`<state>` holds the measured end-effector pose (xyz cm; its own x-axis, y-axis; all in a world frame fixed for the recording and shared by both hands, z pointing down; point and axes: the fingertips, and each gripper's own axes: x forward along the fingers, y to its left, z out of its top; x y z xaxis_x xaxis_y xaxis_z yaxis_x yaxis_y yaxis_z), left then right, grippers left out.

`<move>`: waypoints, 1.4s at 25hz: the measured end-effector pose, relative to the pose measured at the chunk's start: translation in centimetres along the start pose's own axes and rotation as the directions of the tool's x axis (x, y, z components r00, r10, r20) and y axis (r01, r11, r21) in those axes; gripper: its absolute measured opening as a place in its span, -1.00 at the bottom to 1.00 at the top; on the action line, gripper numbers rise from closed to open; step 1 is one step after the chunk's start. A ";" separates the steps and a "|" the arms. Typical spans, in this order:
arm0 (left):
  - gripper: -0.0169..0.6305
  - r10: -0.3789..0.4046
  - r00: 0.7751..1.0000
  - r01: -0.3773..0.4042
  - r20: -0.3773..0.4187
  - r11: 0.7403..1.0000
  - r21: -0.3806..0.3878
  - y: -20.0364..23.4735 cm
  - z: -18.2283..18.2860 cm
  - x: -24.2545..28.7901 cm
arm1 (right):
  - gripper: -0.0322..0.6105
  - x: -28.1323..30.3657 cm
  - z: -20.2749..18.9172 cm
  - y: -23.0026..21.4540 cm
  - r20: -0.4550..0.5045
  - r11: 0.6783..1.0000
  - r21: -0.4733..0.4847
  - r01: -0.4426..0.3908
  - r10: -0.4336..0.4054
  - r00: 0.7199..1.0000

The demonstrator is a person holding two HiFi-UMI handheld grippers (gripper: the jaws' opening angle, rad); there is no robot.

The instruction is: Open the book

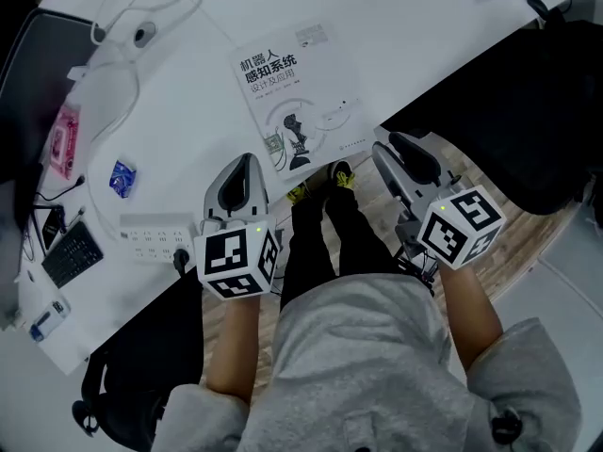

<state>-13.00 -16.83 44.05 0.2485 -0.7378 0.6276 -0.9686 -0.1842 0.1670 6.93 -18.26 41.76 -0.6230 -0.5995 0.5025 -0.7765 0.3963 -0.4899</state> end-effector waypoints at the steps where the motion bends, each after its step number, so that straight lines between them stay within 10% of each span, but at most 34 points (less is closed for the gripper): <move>1: -0.93 0.000 1.000 0.000 -0.010 1.000 -0.002 0.1 -0.4 0.5 | -0.50 0.1 -0.4 -0.3 -0.005 1.000 0.010 0.006 -0.006 1.000; 35: -0.93 -0.012 0.984 0.012 -0.176 1.000 -0.004 0.9 -5.2 5.8 | -0.43 3.8 -5.8 -3.3 -0.015 0.959 0.250 -0.134 0.143 0.990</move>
<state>-12.35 -17.93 51.80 0.2577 -0.6097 0.7496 -0.9656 -0.1903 0.1772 6.54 -17.83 49.44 -0.7288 -0.5260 0.4384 -0.6373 0.2870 -0.7152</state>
